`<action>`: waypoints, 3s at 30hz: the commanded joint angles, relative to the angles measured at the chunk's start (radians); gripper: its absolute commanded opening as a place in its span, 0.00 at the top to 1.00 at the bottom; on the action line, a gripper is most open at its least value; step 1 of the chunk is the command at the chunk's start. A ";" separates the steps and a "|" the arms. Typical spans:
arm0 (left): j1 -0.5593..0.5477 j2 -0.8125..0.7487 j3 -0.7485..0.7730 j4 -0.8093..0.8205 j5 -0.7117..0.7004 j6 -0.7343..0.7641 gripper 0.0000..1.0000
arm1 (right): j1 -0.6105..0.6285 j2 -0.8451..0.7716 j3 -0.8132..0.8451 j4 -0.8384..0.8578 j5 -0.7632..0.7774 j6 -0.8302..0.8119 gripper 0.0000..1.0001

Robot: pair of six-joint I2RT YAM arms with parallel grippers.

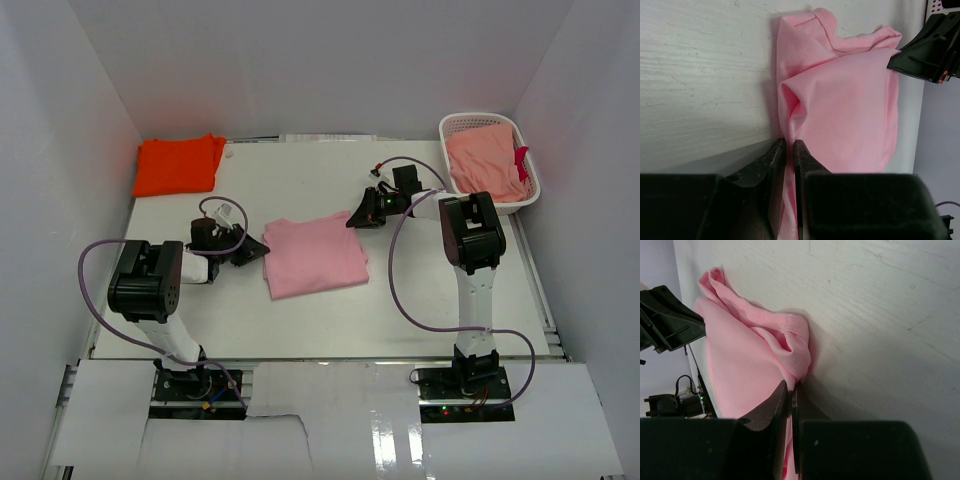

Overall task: Fold and stack the t-shirts
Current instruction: Smooth out wrinkles on the folded tshirt, then put the neatly folded tshirt into the corner of the board with the left arm

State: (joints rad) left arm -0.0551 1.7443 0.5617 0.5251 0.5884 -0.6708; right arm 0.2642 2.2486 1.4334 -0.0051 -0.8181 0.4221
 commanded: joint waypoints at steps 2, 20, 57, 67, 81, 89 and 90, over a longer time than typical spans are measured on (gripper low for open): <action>0.003 0.044 0.009 -0.019 0.024 0.008 0.76 | 0.004 0.011 0.019 -0.032 0.010 -0.022 0.92; 0.003 0.099 0.053 0.003 0.070 0.005 1.00 | 0.004 0.008 0.027 -0.041 0.011 -0.026 0.92; 0.001 0.017 0.247 -0.185 0.033 0.056 1.00 | -0.063 -0.210 -0.128 -0.107 0.197 -0.091 0.33; -0.011 0.067 0.230 -0.186 0.037 0.065 1.00 | -0.060 -0.187 -0.140 -0.084 0.129 -0.074 0.27; -0.028 0.081 0.216 -0.182 0.022 0.063 1.00 | 0.013 -0.172 -0.166 -0.050 0.129 -0.057 0.27; -0.029 0.084 0.211 -0.178 0.025 0.059 1.00 | 0.027 -0.159 -0.171 -0.036 0.129 -0.049 0.30; -0.029 0.083 0.211 -0.178 0.024 0.059 1.00 | 0.029 -0.156 -0.168 -0.036 0.128 -0.045 0.33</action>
State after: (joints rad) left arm -0.0765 1.8259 0.7788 0.3428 0.6086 -0.6209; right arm 0.2848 2.0701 1.2816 -0.0277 -0.7090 0.3767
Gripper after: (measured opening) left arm 0.028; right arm 0.683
